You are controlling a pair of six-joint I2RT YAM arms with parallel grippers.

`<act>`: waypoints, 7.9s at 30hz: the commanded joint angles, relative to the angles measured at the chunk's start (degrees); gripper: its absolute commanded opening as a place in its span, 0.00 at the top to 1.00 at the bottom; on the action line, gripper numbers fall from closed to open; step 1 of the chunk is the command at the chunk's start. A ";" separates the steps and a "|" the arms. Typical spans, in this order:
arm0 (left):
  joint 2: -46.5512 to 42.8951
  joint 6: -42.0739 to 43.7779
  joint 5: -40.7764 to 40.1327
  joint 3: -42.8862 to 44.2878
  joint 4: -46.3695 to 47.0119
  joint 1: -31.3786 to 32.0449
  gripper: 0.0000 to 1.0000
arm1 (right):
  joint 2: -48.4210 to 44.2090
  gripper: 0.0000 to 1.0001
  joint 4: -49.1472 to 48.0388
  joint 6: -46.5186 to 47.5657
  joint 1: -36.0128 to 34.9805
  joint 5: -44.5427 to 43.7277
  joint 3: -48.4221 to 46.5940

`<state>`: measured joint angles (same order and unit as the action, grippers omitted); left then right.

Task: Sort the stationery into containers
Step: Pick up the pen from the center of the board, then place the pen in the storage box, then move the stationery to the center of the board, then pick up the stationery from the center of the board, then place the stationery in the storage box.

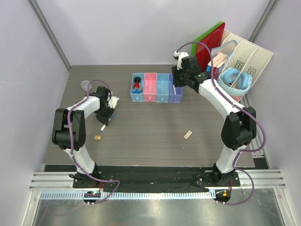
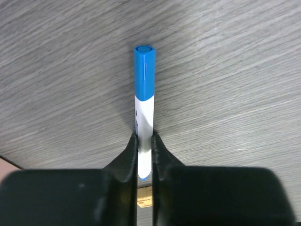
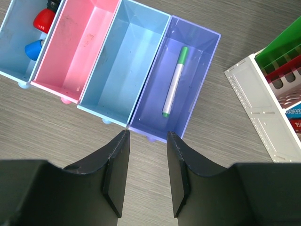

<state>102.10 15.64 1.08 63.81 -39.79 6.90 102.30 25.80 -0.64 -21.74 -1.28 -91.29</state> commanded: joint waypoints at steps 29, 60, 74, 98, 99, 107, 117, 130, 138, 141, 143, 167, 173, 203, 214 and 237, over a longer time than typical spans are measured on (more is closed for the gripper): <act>5.71 -12.45 28.01 30.40 29.12 17.62 1.00 | -32.68 0.00 8.21 14.26 2.49 -5.04 23.14; 37.29 -33.81 25.90 55.03 44.71 24.66 1.00 | -47.55 0.00 8.83 16.64 13.65 -2.41 35.39; 40.36 -41.65 28.98 55.72 44.54 23.78 0.84 | -49.13 0.00 9.18 16.47 14.71 -1.45 36.00; 20.00 -16.64 24.16 53.99 19.71 17.37 0.18 | -32.35 0.00 8.92 20.51 8.92 6.39 36.35; 17.63 -13.82 21.79 51.53 18.18 17.01 0.12 | -31.64 0.00 8.57 20.51 6.03 3.68 36.70; -6.54 -1.24 14.21 25.59 5.01 9.81 0.00 | -22.16 0.00 4.00 17.61 -2.25 2.24 38.73; -21.23 1.94 12.19 5.28 0.07 3.30 0.00 | -17.58 0.00 1.62 19.62 -4.10 -0.74 43.82; -20.90 1.41 12.80 2.46 0.76 3.30 0.00 | -22.67 0.06 14.96 21.12 -4.81 -3.55 41.19; -18.61 0.71 13.86 2.46 1.29 3.30 0.00 | -21.90 0.07 24.46 22.89 -4.89 6.01 33.81; -18.61 0.97 13.51 2.72 1.38 3.30 0.00 | -17.51 0.10 25.97 19.47 -5.07 10.85 31.35; -18.61 1.24 12.98 2.98 1.21 3.30 0.00 | -15.30 0.11 25.79 17.36 -5.07 12.87 29.42; -20.28 3.61 11.31 5.89 -1.96 3.30 0.00 | -11.60 0.21 25.87 1.35 -5.07 8.67 29.59; -20.89 3.87 11.40 5.97 -1.87 3.30 0.00 | -8.17 0.21 23.86 -1.20 -4.63 6.64 30.55; -22.83 5.28 11.31 6.15 -4.33 3.30 0.00 | -3.07 0.92 15.16 0.38 -1.46 5.42 30.11; -23.97 16.08 5.08 -0.44 -4.77 3.12 0.00 | -10.89 0.94 17.26 3.37 -2.08 3.39 23.27; -20.19 19.34 4.10 -5.36 -15.75 1.10 0.00 | 23.36 0.93 16.91 8.47 -2.43 3.12 -30.41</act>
<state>82.74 33.76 5.56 58.67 -52.93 8.75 121.23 42.15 6.17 -23.77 1.32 -112.60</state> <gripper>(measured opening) 0.996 0.291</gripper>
